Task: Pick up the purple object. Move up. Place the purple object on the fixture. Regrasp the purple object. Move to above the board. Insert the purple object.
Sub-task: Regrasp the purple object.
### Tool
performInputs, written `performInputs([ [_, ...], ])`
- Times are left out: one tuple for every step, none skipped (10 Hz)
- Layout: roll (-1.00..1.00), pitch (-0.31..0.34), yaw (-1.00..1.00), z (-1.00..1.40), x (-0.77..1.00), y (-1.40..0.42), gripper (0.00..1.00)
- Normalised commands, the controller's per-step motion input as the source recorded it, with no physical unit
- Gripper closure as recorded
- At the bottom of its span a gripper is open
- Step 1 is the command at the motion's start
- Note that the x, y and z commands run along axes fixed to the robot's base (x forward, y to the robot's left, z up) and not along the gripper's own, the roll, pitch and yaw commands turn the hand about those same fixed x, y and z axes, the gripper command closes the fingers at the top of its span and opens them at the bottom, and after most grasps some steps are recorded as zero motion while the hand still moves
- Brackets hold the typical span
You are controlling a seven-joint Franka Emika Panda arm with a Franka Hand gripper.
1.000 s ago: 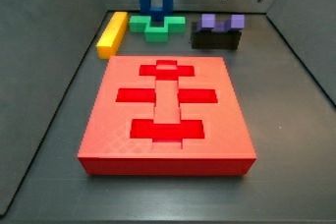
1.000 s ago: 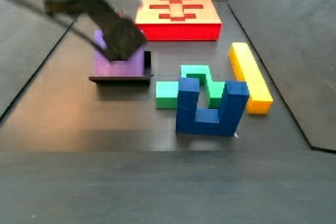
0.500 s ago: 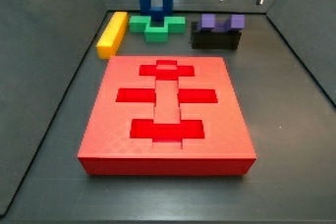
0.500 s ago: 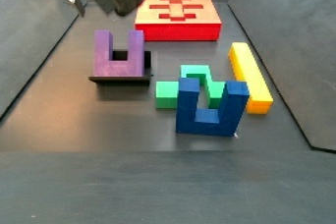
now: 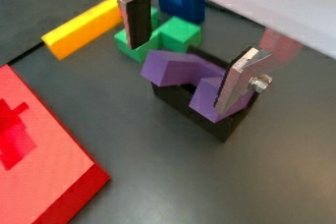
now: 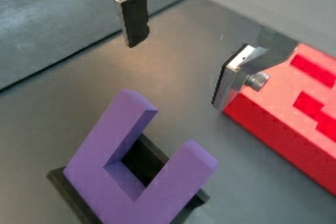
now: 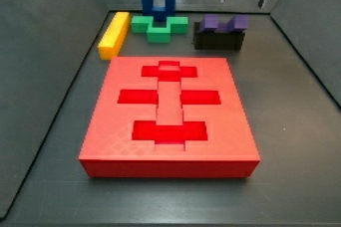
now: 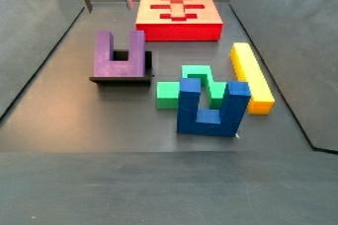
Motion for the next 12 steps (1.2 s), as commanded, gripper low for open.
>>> performInputs([
  [1.0, 0.0, 0.0, 0.03, -0.07, -0.32, 0.0],
  [1.0, 0.0, 0.0, 0.03, -0.06, -0.32, 0.0],
  [1.0, 0.0, 0.0, 0.03, -0.04, -0.33, 0.0],
  [1.0, 0.0, 0.0, 0.03, 0.0, -0.35, 0.0],
  [1.0, 0.0, 0.0, 0.03, 0.0, -0.35, 0.0],
  [1.0, 0.0, 0.0, 0.03, 0.0, -0.35, 0.0],
  [1.0, 0.0, 0.0, 0.03, 0.0, -0.35, 0.0],
  [1.0, 0.0, 0.0, 0.03, 0.0, -0.34, 0.0],
  [1.0, 0.003, 0.0, 0.03, 0.0, -0.34, 0.0],
  [1.0, 0.006, 0.0, 0.03, 0.0, -0.34, 0.0],
  [0.99, 0.0, 0.0, -0.01, 0.22, -0.31, 0.0],
  [0.0, 0.0, 0.0, 0.0, 0.62, -0.05, 0.0],
])
